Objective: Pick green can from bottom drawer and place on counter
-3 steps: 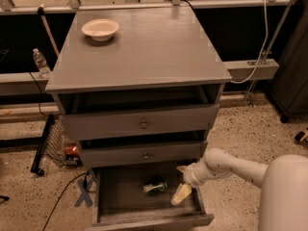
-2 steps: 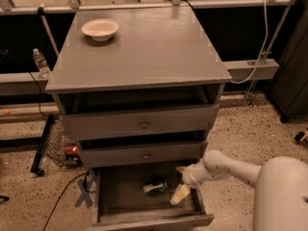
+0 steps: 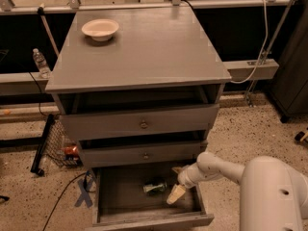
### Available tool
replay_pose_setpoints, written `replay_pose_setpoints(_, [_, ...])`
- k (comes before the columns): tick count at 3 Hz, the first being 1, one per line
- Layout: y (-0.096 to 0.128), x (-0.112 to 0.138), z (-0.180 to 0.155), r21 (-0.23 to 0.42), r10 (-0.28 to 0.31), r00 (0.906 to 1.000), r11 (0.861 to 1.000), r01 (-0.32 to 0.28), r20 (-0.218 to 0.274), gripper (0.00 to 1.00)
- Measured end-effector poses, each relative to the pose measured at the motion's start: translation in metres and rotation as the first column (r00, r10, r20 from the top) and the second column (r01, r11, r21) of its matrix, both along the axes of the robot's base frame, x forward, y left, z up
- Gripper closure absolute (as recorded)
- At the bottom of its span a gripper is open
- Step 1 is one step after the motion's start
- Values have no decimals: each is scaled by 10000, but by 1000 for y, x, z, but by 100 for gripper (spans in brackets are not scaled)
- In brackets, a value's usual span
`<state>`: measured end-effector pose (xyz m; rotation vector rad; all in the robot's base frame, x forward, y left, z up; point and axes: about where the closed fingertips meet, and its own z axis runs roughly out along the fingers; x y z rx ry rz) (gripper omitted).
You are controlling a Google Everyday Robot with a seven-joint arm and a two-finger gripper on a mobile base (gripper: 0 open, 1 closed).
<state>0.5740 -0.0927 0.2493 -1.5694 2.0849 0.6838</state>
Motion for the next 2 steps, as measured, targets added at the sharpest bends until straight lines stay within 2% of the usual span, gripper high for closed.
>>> replay_pose_setpoints(2, [20, 13, -32, 257, 206, 9986, 9994, -219, 489, 0])
